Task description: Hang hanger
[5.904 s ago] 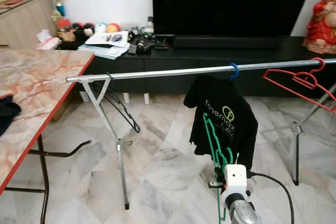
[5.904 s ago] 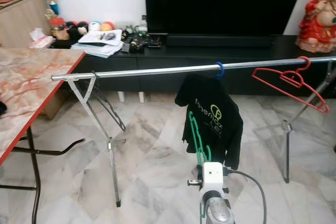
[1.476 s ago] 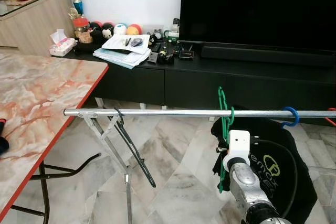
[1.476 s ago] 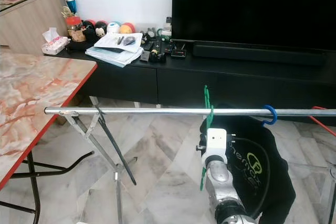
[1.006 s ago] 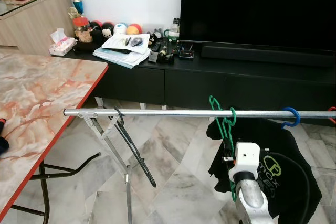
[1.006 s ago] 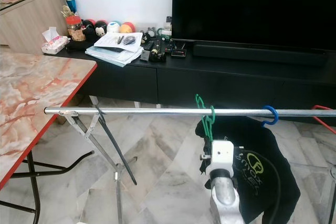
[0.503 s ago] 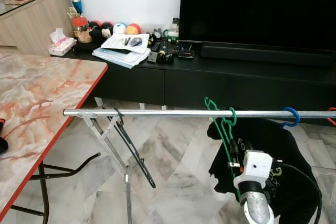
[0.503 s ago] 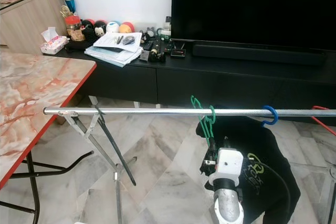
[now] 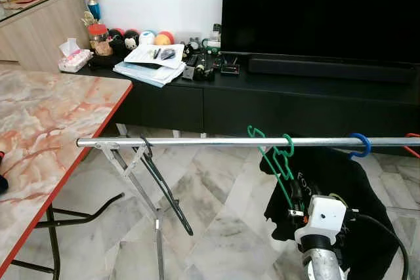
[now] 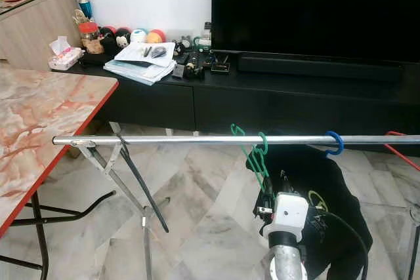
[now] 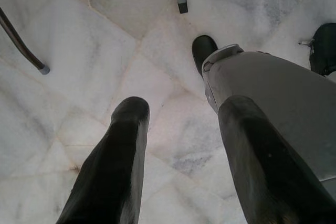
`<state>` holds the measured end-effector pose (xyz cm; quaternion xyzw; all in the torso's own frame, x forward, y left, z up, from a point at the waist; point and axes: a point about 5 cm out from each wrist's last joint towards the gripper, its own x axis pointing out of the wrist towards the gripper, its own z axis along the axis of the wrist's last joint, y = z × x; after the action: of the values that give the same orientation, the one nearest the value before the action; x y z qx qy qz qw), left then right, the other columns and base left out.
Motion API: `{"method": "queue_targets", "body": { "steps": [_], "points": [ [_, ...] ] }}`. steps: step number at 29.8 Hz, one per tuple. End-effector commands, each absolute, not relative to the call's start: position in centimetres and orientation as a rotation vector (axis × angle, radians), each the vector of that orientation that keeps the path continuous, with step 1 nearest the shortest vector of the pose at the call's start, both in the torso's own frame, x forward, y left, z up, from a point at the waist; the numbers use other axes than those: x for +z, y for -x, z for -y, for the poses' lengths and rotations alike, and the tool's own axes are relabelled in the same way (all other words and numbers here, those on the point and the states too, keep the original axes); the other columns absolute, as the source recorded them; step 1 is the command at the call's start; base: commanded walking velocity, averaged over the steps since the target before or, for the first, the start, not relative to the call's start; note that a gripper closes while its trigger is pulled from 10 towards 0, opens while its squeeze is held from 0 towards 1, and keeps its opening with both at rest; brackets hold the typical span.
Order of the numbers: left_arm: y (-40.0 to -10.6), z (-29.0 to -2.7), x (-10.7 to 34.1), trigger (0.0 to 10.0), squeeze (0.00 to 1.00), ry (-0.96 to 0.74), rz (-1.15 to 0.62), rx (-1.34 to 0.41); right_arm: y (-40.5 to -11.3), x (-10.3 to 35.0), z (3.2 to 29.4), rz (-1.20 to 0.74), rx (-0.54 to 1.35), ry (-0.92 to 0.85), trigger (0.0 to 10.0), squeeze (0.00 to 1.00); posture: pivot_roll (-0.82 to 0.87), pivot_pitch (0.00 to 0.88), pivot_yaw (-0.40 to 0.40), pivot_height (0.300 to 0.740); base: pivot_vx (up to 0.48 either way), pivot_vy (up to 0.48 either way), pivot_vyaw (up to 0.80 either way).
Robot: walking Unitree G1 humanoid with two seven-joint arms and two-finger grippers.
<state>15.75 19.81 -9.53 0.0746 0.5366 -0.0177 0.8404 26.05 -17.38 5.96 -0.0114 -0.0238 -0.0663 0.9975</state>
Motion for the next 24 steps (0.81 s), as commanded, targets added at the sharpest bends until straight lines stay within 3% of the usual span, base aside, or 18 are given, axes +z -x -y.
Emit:
{"method": "queue_targets", "body": {
  "steps": [1, 17, 24],
  "points": [
    [-15.4, -19.8, -9.7, 10.0, 0.00, -0.156, -1.139, -0.029, -26.7, 6.8, 17.6, 0.073, -0.138, 0.014, 10.0, 0.00, -0.08, 0.025, 0.036, 0.740, -0.315, 0.000, 0.00],
    [-15.8, -20.0, -9.5, 10.0, 0.00, -0.165, -1.132, -0.033, -27.6, 7.3, 17.0, 0.089, -0.109, 0.013, 10.0, 0.00, -0.07, 0.053, 0.033, 0.740, -0.320, 0.000, 0.00],
    [-15.9, -19.8, -9.5, 10.0, 0.00, -0.161, -1.130, -0.034, -27.7, 5.7, 17.1, 0.011, -0.115, -0.007, 10.0, 0.00, -0.06, 0.055, 0.028, 0.740, -0.325, 0.000, 0.00]
  ]
}}
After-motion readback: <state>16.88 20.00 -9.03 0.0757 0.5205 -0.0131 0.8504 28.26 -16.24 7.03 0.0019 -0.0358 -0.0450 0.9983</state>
